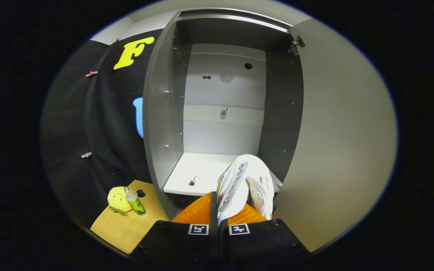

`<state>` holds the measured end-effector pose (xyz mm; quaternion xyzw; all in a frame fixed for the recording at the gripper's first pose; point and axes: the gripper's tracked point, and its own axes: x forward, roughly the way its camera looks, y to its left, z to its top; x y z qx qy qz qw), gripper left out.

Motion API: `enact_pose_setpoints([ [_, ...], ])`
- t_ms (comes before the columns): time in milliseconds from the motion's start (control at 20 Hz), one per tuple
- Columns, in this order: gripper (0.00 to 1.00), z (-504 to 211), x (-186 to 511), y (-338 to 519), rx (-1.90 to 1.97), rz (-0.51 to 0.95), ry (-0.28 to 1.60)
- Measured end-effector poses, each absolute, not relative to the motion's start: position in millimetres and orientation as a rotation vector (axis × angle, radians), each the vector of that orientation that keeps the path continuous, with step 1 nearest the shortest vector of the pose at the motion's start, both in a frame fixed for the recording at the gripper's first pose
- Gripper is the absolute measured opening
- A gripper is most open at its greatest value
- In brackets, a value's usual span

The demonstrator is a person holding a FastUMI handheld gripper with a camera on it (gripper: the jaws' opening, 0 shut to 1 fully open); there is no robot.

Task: Open the shoe cabinet door, grab the shoes and put them into the shoe cabinet, then close the shoe cabinet door.

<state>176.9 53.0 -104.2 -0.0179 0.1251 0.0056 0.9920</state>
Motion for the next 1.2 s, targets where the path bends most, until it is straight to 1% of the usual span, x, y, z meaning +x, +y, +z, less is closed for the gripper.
enact_pose_setpoints([
  [300, 0.05, -103.9, 252.2, 53.5, -0.065, 0.057, 0.285],
  [550, 0.05, -105.5, 324.6, 41.1, -0.046, 0.047, 0.284],
  [800, 0.04, -128.4, 388.5, 39.5, -0.073, 0.056, 0.325],
  [1000, 0.04, -154.5, 422.4, 48.1, -0.068, 0.070, 0.365],
  [1200, 0.04, -175.1, 438.5, 64.0, -0.075, 0.100, 0.391],
])
